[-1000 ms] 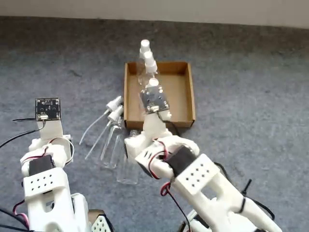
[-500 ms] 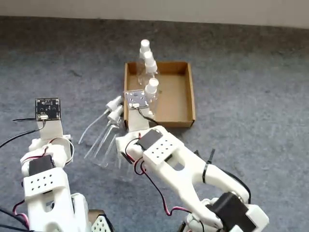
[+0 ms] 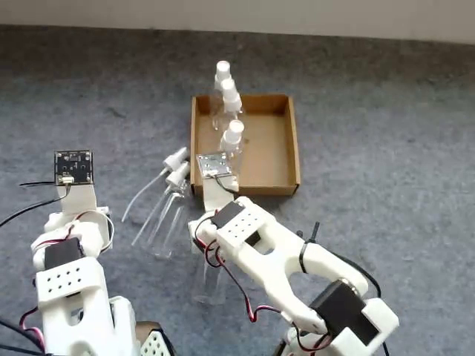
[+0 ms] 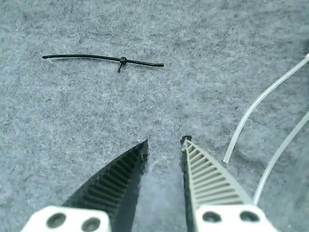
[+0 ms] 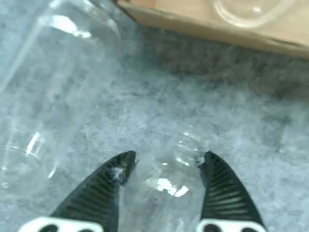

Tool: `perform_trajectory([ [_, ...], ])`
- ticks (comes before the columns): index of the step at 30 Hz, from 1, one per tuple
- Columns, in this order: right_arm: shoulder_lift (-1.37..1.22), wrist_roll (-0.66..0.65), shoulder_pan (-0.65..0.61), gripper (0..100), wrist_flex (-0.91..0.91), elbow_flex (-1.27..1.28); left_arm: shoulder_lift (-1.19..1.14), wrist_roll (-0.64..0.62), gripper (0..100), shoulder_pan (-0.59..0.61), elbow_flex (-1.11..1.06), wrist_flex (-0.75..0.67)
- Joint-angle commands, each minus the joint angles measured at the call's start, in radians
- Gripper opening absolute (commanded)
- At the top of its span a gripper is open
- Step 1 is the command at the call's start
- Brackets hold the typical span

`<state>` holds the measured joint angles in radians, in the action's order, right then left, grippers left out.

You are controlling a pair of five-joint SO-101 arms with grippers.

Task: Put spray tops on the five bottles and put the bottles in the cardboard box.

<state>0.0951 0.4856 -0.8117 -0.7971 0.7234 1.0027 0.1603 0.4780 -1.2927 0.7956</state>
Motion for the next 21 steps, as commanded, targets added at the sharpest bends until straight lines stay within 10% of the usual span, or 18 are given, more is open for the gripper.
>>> perform_trajectory([
  [1, 0.012, -0.172, 0.097, 1.5, -0.082, 0.002, 0.013, 0.009, 11, -0.016, 0.004, -0.018],
  [10, 0.013, -0.649, 0.381, 0.4, -0.369, -0.002, 0.015, 0.009, 11, -0.018, 0.013, -0.018],
  [21, 0.297, -0.918, 0.819, 0.4, -0.232, 0.007, -0.314, 0.071, 12, -0.134, 0.503, 0.224],
])
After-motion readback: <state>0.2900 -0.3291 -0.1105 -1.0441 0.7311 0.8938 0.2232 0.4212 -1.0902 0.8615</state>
